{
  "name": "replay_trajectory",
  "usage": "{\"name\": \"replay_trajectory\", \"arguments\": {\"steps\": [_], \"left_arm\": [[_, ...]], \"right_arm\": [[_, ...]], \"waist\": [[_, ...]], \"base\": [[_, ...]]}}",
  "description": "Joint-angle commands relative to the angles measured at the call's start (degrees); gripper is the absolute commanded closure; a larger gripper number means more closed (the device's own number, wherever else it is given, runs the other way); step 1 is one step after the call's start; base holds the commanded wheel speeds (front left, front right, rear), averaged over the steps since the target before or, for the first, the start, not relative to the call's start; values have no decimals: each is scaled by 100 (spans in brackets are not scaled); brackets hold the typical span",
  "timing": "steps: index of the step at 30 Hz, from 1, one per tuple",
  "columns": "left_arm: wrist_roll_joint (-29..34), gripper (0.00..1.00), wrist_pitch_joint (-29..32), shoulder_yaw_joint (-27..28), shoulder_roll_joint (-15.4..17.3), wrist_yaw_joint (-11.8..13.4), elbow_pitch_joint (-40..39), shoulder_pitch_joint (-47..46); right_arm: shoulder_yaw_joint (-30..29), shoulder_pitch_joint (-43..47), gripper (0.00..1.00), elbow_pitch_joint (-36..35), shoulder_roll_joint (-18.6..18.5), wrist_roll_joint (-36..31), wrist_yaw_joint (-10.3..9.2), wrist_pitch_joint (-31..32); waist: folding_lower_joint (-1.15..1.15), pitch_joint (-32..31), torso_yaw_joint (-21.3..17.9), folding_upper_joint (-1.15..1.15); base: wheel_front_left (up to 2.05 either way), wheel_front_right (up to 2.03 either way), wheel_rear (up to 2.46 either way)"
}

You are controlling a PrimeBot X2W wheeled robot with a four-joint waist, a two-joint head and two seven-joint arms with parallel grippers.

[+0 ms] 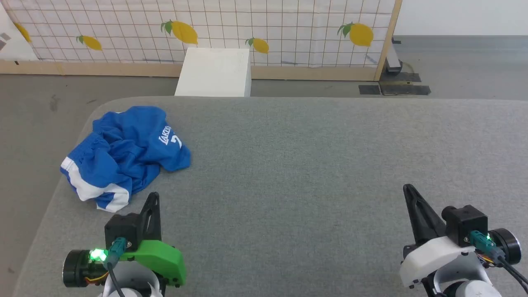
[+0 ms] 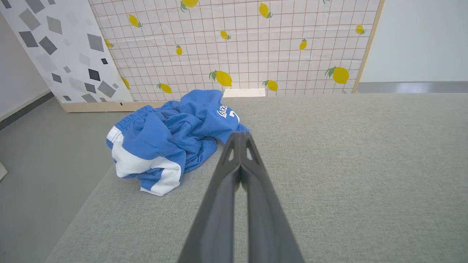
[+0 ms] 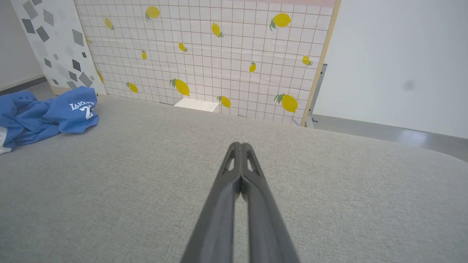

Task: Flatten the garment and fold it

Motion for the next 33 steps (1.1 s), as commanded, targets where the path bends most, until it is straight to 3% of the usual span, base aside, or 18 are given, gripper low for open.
{"name": "replay_trajectory", "arguments": {"steps": [1, 31, 32, 33], "left_arm": [[59, 100, 8, 17, -17, 38, -16, -50], [59, 100, 8, 17, -17, 38, -16, -50], [-2, 0, 0, -8, 0, -1, 1, 0], [-4, 0, -2, -12, 0, 0, 2, 1]], "right_arm": [[6, -98, 100, -30, 10, -36, -9, -1], [6, -98, 100, -30, 10, -36, -9, -1], [-3, 2, 0, 2, -1, 3, 1, 0], [-3, 2, 0, 4, -1, 6, 1, -2]], "waist": [[0, 0, 0, 0], [0, 0, 0, 0], [0, 0, 0, 0], [0, 0, 0, 0]], "base": [[0, 0, 0], [0, 0, 0], [0, 0, 0], [0, 0, 0]]}}
